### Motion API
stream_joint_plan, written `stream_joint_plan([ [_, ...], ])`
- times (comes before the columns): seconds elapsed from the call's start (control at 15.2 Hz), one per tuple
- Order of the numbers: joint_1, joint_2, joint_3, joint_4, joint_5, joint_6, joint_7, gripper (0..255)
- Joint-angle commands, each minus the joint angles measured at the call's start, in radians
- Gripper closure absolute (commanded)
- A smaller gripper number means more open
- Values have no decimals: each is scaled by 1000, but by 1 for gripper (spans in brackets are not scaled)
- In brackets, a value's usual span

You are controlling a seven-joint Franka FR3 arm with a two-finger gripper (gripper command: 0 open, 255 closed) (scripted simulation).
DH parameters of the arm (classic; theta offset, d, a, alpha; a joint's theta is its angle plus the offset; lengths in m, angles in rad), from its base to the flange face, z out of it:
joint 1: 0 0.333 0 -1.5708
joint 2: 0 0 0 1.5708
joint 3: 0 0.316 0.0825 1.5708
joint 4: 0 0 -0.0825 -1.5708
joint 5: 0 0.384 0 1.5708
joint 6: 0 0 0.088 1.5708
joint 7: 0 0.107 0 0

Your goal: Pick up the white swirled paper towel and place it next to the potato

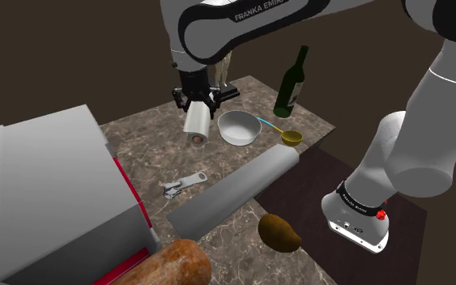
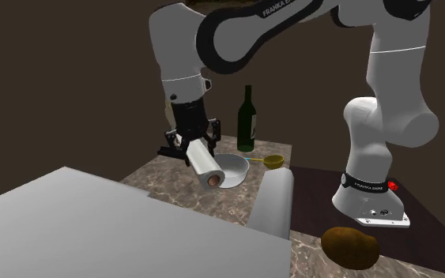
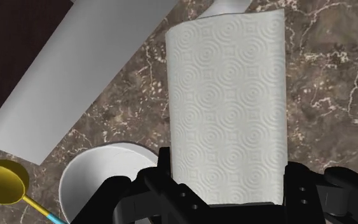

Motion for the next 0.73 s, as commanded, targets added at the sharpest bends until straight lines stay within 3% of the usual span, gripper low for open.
stream_joint_plan([
  [0.0,17,-46,15,-59,7,12,30,255],
  [0.66,120,-241,117,-294,70,52,206,255],
])
